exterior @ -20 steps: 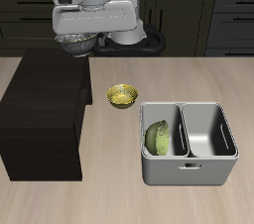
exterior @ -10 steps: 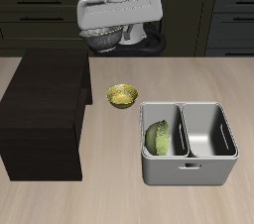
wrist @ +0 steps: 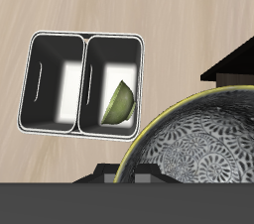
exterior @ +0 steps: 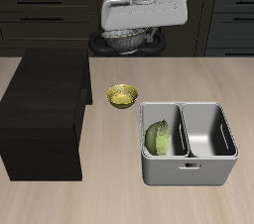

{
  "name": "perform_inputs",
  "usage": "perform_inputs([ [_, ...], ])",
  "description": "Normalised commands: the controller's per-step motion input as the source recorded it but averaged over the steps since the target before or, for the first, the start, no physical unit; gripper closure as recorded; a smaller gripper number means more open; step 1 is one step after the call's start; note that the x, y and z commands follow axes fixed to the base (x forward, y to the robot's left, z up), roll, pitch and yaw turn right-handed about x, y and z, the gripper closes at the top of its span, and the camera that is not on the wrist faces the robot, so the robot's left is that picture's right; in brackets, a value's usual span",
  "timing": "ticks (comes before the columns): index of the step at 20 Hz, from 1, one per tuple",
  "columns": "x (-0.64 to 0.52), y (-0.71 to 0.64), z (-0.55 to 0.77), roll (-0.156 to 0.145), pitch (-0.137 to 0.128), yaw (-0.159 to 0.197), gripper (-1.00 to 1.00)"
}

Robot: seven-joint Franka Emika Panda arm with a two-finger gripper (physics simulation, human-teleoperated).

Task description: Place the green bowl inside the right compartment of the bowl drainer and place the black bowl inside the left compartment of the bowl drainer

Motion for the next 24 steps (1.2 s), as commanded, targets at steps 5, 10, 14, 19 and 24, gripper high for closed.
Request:
perform_inputs([
  [5, 0.16, 0.35, -0.07, 0.022, 0.015, 0.000, 1.00],
  [10, 0.12, 0.48, -0.16, -0.001, 0.023, -0.003, 1.00],
  [14, 0.01, 0.28, -0.09, -0.016, 0.007, 0.010, 1.00],
  [19, 0.02, 0.55, -0.03, -0.017, 0.006, -0.018, 1.00],
  [24, -0.04, 0.57, -0.02, 0.079, 0.007, 0.007, 1.00],
])
